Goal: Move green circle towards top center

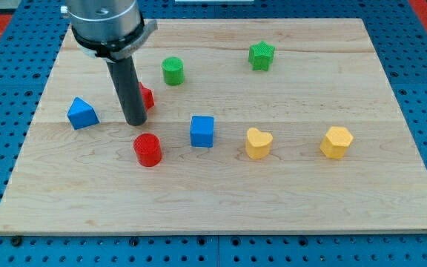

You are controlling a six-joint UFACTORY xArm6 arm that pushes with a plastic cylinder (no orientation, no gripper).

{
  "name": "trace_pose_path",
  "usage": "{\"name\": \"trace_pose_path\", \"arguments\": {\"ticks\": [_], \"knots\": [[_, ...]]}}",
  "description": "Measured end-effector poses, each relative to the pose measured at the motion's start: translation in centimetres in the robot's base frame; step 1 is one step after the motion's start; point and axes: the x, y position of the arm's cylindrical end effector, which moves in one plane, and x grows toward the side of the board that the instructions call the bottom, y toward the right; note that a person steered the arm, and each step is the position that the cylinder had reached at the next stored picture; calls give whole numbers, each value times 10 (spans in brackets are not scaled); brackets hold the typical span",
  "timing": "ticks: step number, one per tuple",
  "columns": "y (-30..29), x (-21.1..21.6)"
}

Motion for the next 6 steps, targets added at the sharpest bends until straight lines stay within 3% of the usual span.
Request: {"name": "trace_pose_path", "arguments": {"ticks": [1, 4, 5, 6], "knots": [[25, 1], [-14, -87], [18, -115], [28, -114]]}}
